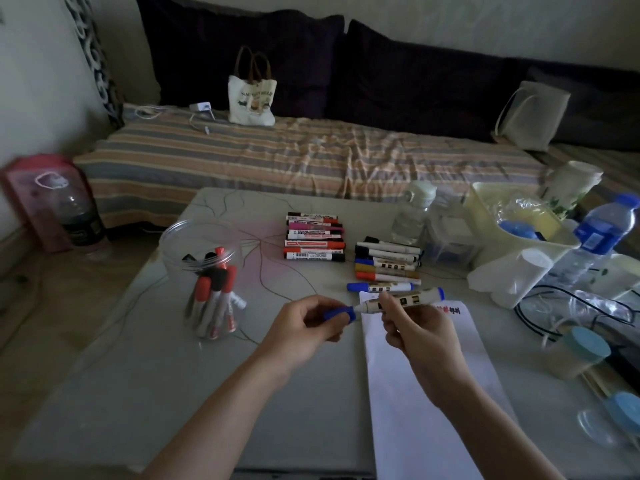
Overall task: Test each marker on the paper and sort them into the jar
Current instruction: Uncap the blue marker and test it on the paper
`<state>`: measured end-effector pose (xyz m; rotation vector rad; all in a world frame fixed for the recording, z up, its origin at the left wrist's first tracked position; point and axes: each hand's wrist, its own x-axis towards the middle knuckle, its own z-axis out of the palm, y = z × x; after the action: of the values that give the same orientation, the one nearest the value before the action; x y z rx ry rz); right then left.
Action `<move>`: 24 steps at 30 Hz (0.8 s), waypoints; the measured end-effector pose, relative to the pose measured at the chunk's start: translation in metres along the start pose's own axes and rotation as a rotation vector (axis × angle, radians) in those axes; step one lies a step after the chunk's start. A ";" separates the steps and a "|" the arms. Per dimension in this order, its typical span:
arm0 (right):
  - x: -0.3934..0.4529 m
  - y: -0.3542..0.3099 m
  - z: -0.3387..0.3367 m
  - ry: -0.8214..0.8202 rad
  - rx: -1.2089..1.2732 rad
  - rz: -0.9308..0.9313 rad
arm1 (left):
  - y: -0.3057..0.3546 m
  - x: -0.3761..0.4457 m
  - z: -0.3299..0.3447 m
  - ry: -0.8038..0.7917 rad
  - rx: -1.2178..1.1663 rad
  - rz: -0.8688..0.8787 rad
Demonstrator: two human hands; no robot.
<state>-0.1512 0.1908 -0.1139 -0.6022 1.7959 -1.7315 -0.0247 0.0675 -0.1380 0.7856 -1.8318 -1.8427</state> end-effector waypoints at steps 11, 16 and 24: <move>-0.001 0.014 0.020 -0.001 0.018 0.052 | -0.009 0.000 0.003 0.105 0.095 0.073; 0.002 0.016 0.022 -0.004 0.125 0.093 | -0.014 -0.002 0.012 0.167 0.100 0.136; 0.009 0.003 0.007 -0.067 0.234 0.213 | -0.006 0.003 0.006 0.150 -0.077 0.099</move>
<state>-0.1524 0.1796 -0.1181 -0.3529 1.5237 -1.7202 -0.0305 0.0705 -0.1448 0.7693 -1.6664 -1.7328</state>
